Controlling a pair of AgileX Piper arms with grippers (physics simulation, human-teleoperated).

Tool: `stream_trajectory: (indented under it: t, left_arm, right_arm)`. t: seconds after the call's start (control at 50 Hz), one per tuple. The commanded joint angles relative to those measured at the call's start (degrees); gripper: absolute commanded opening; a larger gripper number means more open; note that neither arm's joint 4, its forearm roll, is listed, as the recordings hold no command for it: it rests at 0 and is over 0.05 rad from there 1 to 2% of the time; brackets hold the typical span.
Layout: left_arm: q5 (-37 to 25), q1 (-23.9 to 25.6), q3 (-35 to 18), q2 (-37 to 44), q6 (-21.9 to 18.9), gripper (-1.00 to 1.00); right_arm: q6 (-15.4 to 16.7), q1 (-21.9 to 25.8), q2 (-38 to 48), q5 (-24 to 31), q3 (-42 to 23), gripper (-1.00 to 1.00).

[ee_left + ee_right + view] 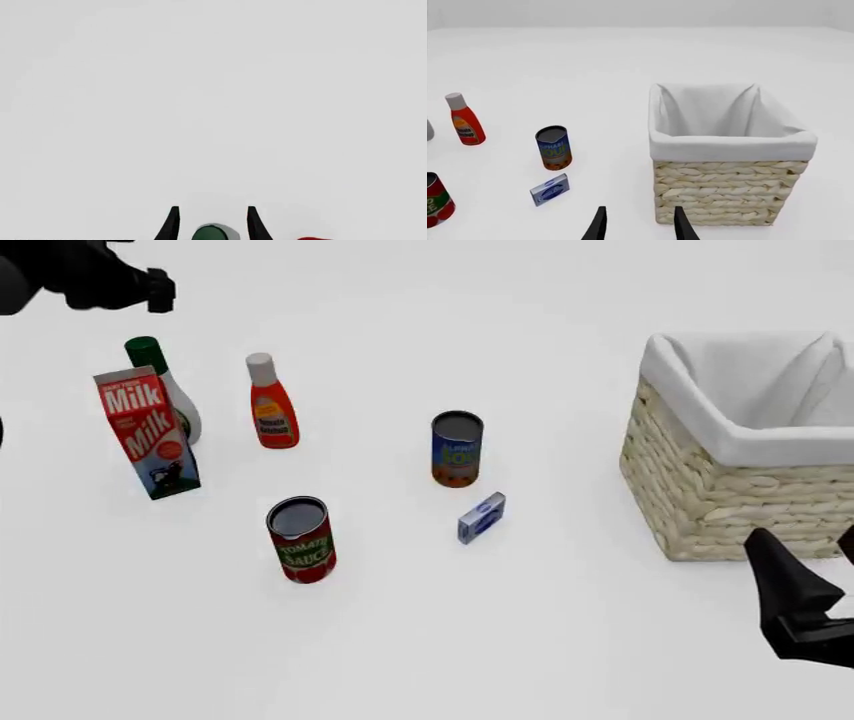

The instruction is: Pick the salad dressing and place it in the basket.

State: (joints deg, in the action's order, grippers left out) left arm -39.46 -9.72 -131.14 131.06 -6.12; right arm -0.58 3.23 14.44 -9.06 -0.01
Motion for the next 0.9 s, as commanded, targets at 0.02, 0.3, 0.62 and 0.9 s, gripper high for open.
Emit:
stream_trajectory:
  t: [0.02,0.3,0.62,0.9]
  left_arm:
    - [1.2,-0.2,1.5,0.2,0.3,1.0]
    - [3.6,0.1,5.4,-0.8,1.0,1.0]
    - [5.4,0.2,8.6,-1.2,1.0,1.0]
    - [7.0,-0.2,11.3,-1.6,1.1,1.0]
  right_arm:
    - [-0.2,0.3,0.4,-0.2,0.0,1.0]
    - [-0.3,0.4,0.5,-0.1,0.0,1.0]
    - [-0.3,0.5,0.7,-0.2,0.0,1.0]
    - [-0.3,0.9,2.0,-1.4,0.0,1.0]
